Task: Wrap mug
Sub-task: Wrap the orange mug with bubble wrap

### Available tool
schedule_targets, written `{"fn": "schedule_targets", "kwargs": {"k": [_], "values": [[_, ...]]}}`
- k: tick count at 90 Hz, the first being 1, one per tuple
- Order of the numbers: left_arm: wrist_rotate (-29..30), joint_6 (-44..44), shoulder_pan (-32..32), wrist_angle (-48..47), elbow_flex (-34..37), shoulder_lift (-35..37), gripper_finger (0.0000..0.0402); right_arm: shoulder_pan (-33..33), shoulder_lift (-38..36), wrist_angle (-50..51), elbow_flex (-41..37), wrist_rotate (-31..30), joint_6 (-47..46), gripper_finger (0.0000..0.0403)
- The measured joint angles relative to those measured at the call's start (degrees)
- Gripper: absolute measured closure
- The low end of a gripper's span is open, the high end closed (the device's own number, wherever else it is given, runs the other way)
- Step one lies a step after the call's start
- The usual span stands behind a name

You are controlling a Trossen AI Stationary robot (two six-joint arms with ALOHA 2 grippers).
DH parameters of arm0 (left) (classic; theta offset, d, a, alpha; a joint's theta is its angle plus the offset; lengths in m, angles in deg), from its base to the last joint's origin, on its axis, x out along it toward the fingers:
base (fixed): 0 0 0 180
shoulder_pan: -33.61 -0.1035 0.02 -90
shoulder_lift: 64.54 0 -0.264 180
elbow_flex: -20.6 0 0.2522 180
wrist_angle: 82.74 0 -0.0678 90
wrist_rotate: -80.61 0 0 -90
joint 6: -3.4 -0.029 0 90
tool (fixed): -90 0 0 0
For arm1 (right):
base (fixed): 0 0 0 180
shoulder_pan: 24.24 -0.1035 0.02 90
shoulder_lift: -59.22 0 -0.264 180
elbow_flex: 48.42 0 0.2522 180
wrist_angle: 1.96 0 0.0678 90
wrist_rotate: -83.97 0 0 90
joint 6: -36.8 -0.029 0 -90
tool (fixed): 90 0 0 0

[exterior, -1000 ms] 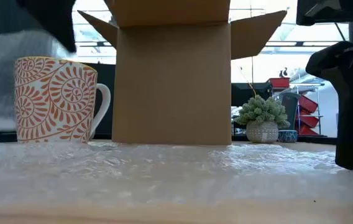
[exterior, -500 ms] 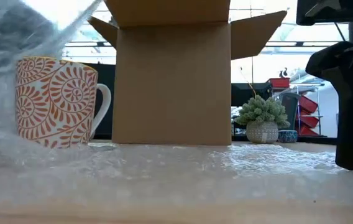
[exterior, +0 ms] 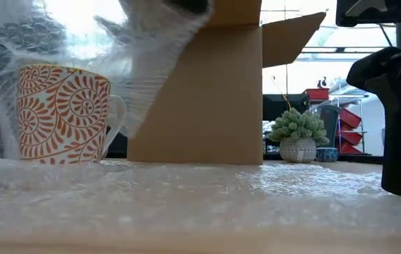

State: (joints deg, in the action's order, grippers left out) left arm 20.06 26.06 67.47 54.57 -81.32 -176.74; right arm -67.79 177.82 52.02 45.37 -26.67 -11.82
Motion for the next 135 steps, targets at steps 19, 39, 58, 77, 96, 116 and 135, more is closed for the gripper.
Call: {"fn": "schedule_targets", "kwargs": {"k": [19,39,58,77,96,116,135], "values": [[-11.83,-0.94,-3.98,2.88,0.0,-2.01,0.0342,0.0,0.0,0.02,0.0,0.0,0.01,0.02],[-14.36,-2.29,-5.44,2.36,-0.02,0.38,0.0238,0.0,0.0,0.07,0.0,-0.04,0.24,0.02],[-4.55,-3.59,-4.91,1.4,-0.04,5.52,0.0213,0.0,0.0,0.07,0.0,-0.21,0.28,0.02],[5.34,8.68,-2.94,-15.03,-0.09,12.78,0.0227,0.0,0.0,0.0,0.0,-0.25,0.31,0.02],[6.82,42.43,2.3,-41.91,0.15,14.95,0.0246,0.0,0.0,-0.19,0.0,-0.27,0.45,0.02],[4.48,68.54,6.31,-61.3,3.69,14.96,0.0262,0.04,0.0,-1.08,0.0,-0.3,1.05,0.02],[-6.13,69.54,3.3,-60.36,15.19,15.91,0.0263,0.04,0.02,-1.94,0.0,-0.25,1.31,0.02]]}}
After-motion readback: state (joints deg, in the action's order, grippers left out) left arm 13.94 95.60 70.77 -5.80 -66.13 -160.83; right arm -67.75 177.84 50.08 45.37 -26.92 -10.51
